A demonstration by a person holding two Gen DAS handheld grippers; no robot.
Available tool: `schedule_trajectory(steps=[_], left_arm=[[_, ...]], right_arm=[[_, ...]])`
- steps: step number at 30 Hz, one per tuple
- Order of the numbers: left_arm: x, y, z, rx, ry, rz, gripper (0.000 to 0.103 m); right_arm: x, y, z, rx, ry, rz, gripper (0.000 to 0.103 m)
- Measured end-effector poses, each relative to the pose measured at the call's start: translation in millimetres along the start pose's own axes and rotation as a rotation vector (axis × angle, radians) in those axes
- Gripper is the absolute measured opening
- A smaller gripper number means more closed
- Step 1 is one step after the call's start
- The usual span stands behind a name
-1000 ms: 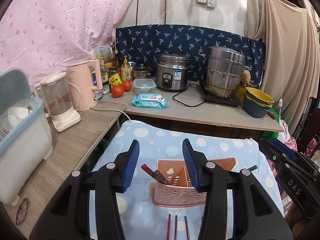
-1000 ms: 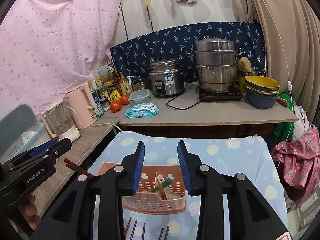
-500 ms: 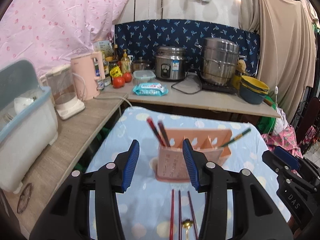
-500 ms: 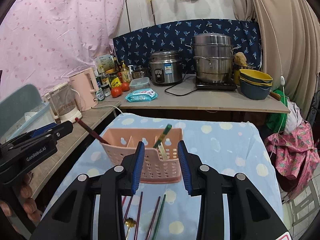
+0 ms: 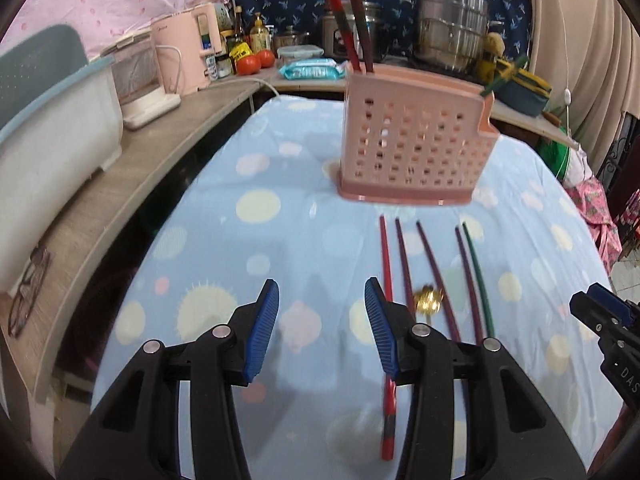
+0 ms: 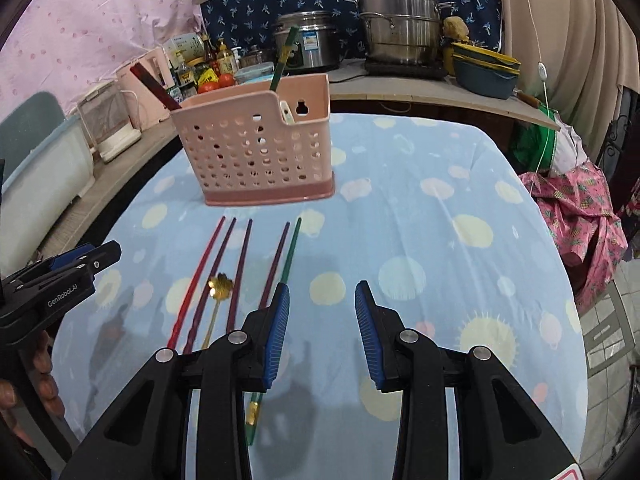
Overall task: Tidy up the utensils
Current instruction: 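Grasp a red chopstick with the left tool while the right tool grasps another green chopstick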
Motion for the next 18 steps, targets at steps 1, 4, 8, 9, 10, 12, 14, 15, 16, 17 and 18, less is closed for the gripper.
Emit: schedule_trajectory(steps=[1,4,8,9,10,12,14,15,16,17,18], left_arm=[[2,7,-1,-0.002,0.004,0.011,0.043],[8,24,-3,-0.007,0.016,0.040,0.042],[13,39,-9,-0.007,0.031,0.066,0.042],[14,41,-11,-0.007,0.036,0.070,0.042],[14,44,-12,-0.006,0.039,0.074,0.042],[15,48,-15,-0.004,0.043,0.082,0.042],[16,53,-17,-0.003,0.046,0.091,0.042],[16,55,-17,-0.004,0.046,0.096,0.042],[17,57,-17,-0.006,0.047,0.101,0.042],[17,59,-17,-0.008,0.047,0.105,0.042],[18,61,-17,-0.010,0.049,0.109,0.042]], right_arm=[[1,7,2,-0.009,0.001,0.008,0.034],[3,25,10,-0.027,-0.010,0.039,0.034],[7,46,20,-0.042,-0.033,0.078,0.034],[7,46,20,-0.042,-0.033,0.078,0.034],[7,51,23,-0.047,-0.039,0.086,0.034],[7,57,28,-0.057,-0.046,0.095,0.034],[7,62,33,-0.071,-0.050,0.101,0.032],[7,64,35,-0.077,-0.050,0.103,0.031],[7,66,37,-0.083,-0.053,0.105,0.031],[7,68,40,-0.088,-0.057,0.108,0.029],[7,69,41,-0.091,-0.060,0.110,0.027]])
Point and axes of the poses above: each gripper's, at about its wrist camera, not at the fingertips, and x roughly the way its jaws point, z to its left, y to its underside, the point moved 9 cm from there along x, roughly the way its jaws point, and after that the axes turned 14 degrees about y, right-handed, at the moved point
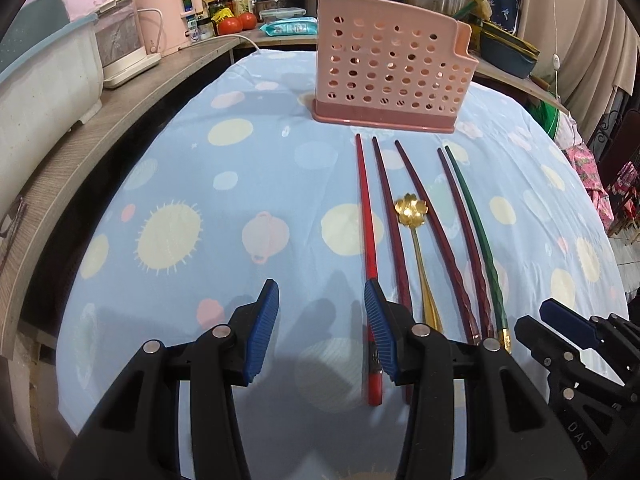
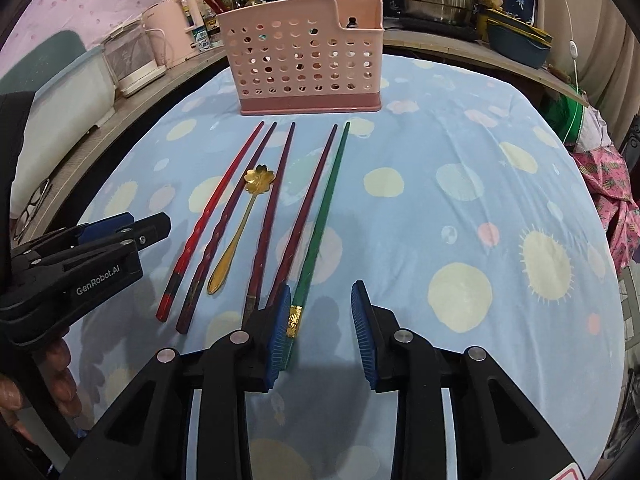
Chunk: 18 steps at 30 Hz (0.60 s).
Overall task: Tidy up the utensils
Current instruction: 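Grasp a red chopstick with the left tool while the right tool grasps another green chopstick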
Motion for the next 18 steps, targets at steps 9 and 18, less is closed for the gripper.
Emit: schedule_trajectory(steps=[9,18], left_arm=[[2,11,0,-0.008,0.014,0.023,0.042],[4,18,-5,-0.004,0.034,0.035,0.042]], right_arm=[[6,11,9,-0.016,-0.017,0.030,0.017],[8,13,11,-0.024,-0.019,0.029,0.015]])
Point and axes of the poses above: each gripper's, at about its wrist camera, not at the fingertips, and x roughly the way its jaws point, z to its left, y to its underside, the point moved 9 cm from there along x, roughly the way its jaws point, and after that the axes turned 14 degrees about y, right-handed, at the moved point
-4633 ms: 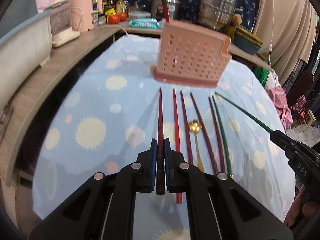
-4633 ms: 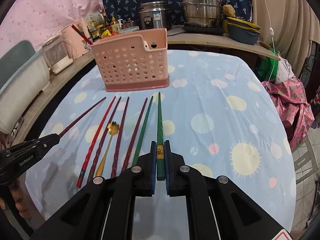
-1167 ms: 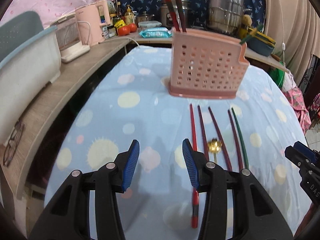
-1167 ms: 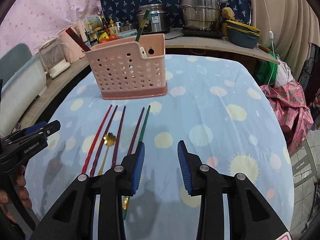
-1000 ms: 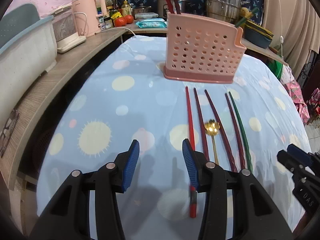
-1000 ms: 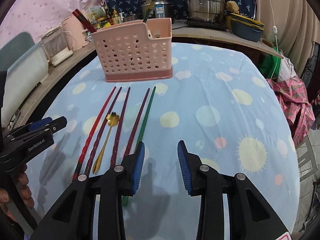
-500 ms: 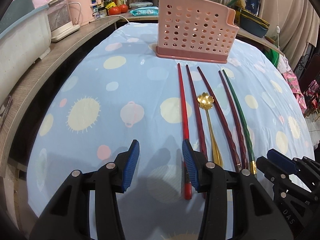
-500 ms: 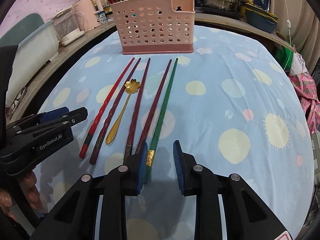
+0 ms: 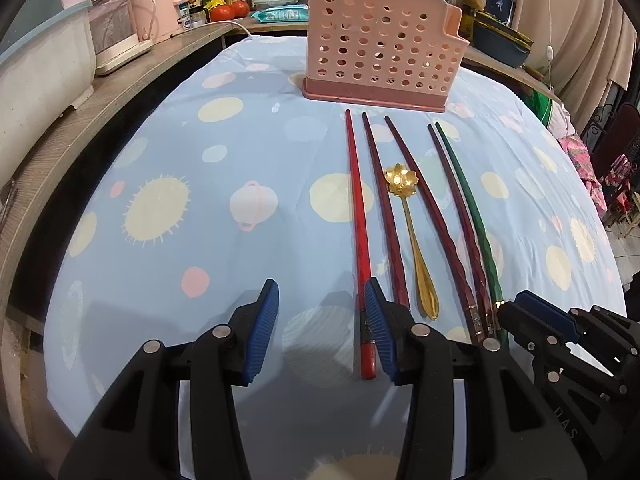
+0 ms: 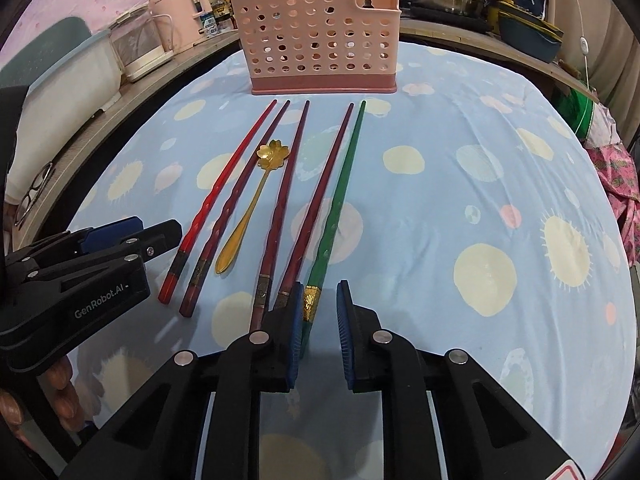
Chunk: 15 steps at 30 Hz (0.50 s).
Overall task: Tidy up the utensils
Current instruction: 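Grasp a red chopstick with the left tool while the right tool grasps another green chopstick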
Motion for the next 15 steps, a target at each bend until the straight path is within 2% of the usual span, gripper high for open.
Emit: schedule_trajectory(steps=[15], left_arm=[[0,13,-3,-0.011,0.038,0.032,0.042]], right_arm=[[5,6,0,-0.005,0.006,0.015,0.009]])
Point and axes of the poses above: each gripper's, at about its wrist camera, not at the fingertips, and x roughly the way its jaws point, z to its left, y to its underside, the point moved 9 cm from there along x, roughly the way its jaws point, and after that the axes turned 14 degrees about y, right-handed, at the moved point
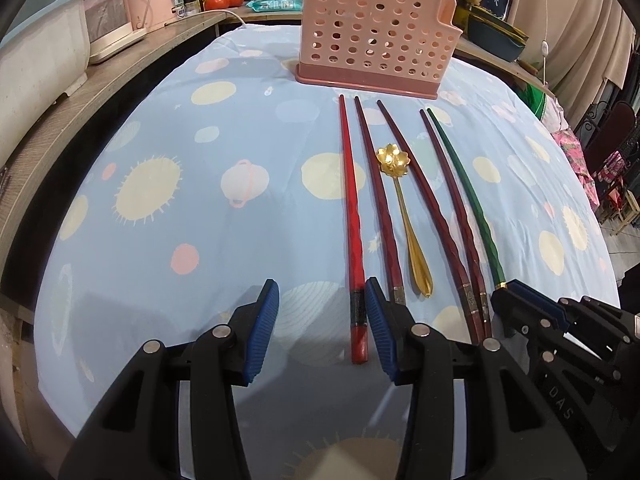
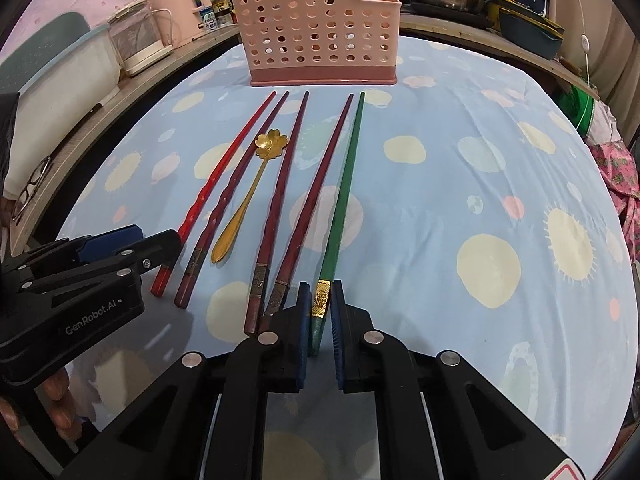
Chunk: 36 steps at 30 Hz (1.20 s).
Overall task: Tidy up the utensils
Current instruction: 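Grasp a red chopstick with the left tool while the right tool grasps another green chopstick, then carry the red and green chopsticks up to the pink holder with both tools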
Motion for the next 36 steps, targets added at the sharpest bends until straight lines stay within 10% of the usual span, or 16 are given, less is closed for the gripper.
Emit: schedule_trajectory(steps=[12,22,36], left_arm=[[-2,13,-3,0.019,0.002,0.017,0.042],[-2,13,-3,0.027,0.015,0.017,0.008],[-35,-17,-5,0.028,0.024,-0.071,0.007]], right_arm=[[0,1,-7,0.017,0.009,0.001,0.008],[0,2,-7,0.019,0.008,0.000,0.008],[-34,-33,-29,0.074,0.011,-0.106,0.007]])
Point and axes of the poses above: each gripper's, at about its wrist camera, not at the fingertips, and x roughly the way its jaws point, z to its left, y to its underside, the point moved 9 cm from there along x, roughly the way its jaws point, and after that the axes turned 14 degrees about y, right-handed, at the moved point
